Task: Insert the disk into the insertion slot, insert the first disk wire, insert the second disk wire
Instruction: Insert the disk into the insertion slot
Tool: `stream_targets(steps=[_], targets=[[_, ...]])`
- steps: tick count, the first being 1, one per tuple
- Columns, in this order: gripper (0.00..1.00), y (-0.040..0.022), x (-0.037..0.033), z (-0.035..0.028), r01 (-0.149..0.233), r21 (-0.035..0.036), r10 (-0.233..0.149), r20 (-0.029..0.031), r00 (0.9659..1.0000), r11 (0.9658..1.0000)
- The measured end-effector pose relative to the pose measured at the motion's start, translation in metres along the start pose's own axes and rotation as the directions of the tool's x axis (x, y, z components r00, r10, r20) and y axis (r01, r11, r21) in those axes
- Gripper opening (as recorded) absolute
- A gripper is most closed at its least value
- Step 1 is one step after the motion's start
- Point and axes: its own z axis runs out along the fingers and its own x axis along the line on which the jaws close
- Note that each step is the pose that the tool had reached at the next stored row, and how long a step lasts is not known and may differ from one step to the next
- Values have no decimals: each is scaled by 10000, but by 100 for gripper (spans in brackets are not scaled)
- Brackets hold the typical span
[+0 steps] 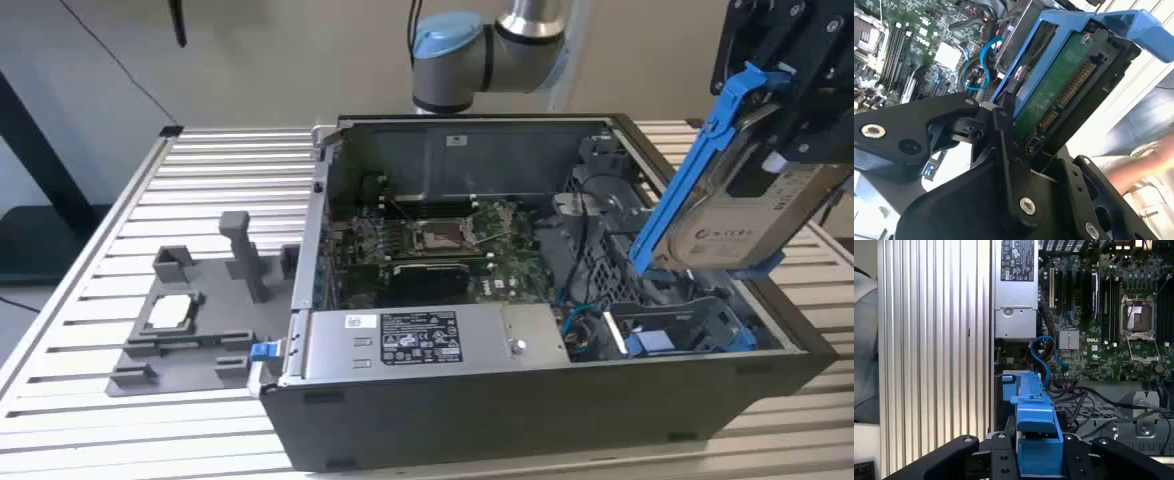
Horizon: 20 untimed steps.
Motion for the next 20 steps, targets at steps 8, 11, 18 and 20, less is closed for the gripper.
stream_targets(steps=[8,11,18,20], targets=[[33,0,0,11,0,-12,0,-1,10000,10000],[33,-1,0,25,0,-12,0,0,10000,10000],[33,-14,0,81,33,-8,-33,-31,10000,10000],[33,-19,-1,97,61,-8,-61,-37,10000,10000]])
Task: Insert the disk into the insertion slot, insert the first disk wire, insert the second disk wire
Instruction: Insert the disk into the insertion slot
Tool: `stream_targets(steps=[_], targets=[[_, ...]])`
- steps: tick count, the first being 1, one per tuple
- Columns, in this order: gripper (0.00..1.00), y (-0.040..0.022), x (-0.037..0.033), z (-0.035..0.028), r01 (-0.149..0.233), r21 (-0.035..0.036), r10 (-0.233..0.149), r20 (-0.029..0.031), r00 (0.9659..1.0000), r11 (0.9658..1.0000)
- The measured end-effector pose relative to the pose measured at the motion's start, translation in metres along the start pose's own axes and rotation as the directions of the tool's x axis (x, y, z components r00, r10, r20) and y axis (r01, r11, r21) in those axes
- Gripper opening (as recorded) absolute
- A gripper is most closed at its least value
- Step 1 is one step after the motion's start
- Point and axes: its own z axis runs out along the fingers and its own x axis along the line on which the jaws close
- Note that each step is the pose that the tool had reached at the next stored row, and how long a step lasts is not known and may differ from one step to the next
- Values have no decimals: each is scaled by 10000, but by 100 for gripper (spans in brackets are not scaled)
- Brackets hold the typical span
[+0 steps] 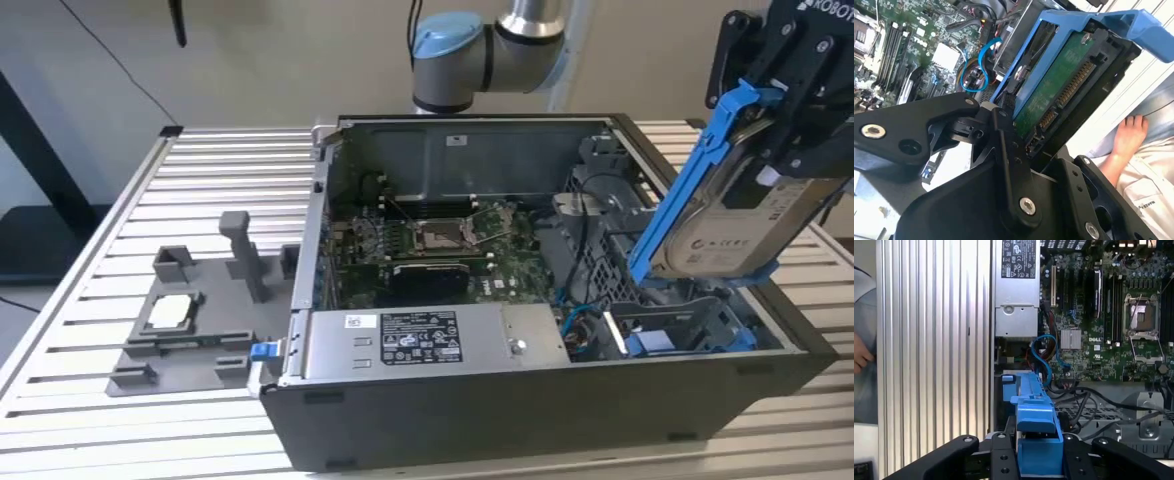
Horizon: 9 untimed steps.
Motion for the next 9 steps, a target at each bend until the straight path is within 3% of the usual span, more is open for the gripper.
stream_targets(steps=[4,9], targets=[[33,-6,0,36,10,21,-10,1,10000,10000],[33,-9,0,93,10,142,-10,4,10000,9999]])
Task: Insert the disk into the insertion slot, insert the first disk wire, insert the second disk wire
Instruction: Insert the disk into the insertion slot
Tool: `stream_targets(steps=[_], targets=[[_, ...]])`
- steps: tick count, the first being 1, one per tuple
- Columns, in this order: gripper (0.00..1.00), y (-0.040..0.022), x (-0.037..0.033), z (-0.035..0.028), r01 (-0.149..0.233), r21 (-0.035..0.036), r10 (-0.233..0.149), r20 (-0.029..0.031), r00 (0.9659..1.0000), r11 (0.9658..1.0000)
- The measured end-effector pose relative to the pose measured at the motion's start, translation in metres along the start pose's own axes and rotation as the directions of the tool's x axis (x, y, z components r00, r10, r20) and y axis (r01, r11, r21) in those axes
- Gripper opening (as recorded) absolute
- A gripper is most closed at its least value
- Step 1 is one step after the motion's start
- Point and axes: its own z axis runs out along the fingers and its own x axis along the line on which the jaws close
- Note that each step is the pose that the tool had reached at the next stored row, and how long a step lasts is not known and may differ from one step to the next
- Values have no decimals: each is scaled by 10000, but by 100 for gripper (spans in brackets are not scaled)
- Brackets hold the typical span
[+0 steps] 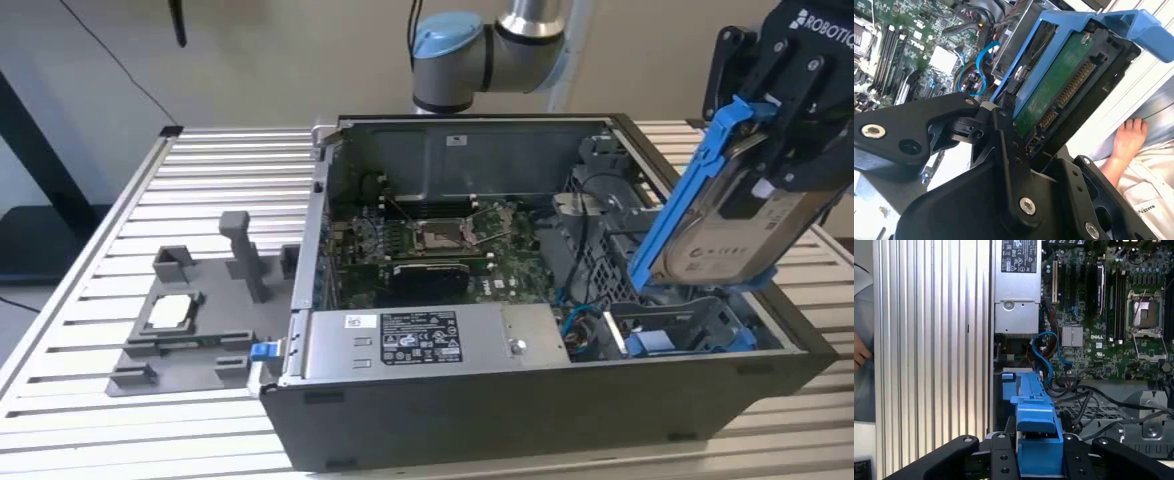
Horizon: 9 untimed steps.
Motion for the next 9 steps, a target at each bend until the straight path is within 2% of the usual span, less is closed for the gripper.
stream_targets(steps=[4,9], targets=[[33,-2,0,44,-1,88,1,0,10000,10000],[33,-3,-1,88,-2,151,2,1,10000,9999]])
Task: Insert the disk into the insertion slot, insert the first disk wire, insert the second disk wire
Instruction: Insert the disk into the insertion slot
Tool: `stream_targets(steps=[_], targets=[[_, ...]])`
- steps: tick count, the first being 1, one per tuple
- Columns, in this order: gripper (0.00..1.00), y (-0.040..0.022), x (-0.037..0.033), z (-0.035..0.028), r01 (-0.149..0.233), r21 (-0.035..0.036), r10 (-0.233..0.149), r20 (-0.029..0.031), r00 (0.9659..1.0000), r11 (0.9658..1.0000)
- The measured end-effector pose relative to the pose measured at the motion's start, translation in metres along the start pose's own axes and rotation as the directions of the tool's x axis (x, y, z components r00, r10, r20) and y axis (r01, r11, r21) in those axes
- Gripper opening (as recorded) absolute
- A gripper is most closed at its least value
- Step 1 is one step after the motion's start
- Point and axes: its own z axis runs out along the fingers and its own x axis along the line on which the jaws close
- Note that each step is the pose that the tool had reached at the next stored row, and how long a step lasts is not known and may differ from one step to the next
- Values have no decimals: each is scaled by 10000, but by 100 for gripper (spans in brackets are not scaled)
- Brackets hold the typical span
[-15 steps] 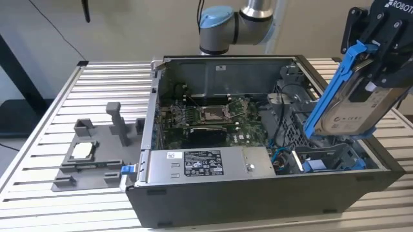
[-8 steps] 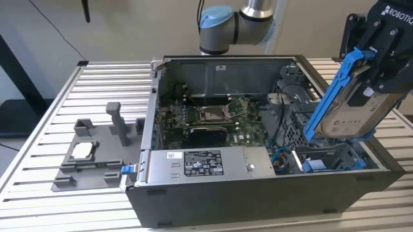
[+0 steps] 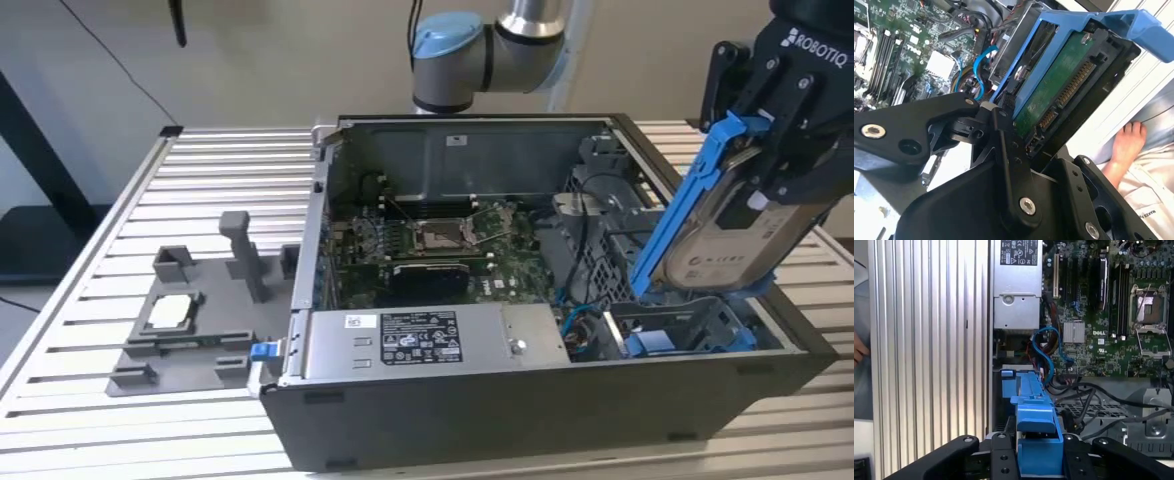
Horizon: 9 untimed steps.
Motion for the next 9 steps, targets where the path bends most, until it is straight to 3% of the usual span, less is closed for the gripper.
stream_targets(steps=[9], targets=[[33,-2,-1,93,0,17,0,0,10000,10000]])
